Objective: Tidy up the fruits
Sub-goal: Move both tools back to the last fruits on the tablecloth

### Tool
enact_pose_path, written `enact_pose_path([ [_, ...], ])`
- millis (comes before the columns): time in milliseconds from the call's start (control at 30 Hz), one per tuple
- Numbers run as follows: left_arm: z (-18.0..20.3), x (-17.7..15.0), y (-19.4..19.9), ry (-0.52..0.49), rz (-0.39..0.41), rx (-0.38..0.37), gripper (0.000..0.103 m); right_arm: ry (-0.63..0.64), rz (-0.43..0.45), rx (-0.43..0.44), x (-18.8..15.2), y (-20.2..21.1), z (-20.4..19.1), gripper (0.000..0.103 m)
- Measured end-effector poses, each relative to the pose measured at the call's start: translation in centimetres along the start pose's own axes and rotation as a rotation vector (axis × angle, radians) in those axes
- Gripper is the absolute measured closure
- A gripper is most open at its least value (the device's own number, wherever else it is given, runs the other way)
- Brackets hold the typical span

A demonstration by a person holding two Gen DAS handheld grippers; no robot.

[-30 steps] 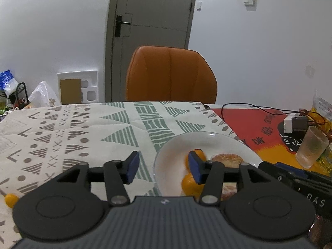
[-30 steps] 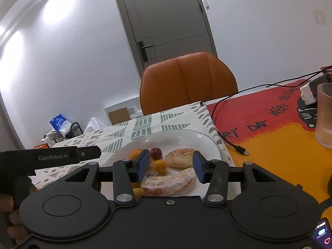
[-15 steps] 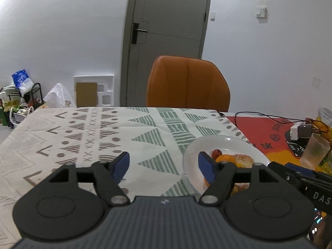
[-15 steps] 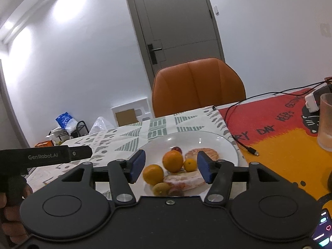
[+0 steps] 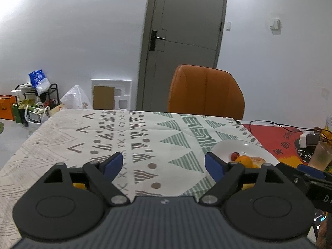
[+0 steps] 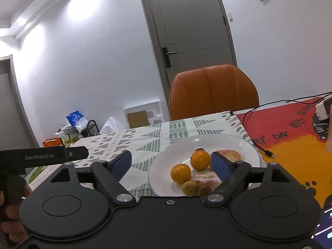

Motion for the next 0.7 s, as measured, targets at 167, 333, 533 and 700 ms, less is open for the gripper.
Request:
enact_pose_path([
  [167,-2.0,-0.4,0.9,0.013,0.005,0.036,0.012,-0.005,-0.006,0.025,-0.4,-0.2,-1.3,0.008],
  [333,-4.3,-0.8,1.6,0.031,0.004,0.069,0.012,0.0,-0.014,0.055,-0.9,-0.7,-3.0,0.0],
  [533,-6.8,-1.3,1.9,0.063,0.0,0.101,0.011,0.032,-0.039,0.086,-1.8,-1.5,-5.2,0.0],
  [700,-8.5,-2.0,1.8,0.093,-0.009,0.119,0.011,0.062,-0.063,0.105,-2.6,-2.3,-6.8,0.0],
])
Point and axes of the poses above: each gripper's, at about its wrist camera, not at the fingertips, and y roughly against the way its jaws point, z to its right, x to its top, the point moved 10 cm from there along -y, roughly the way its jaws point, and after that the axes turned 9 degrees about -y, right-handed, at the moved point
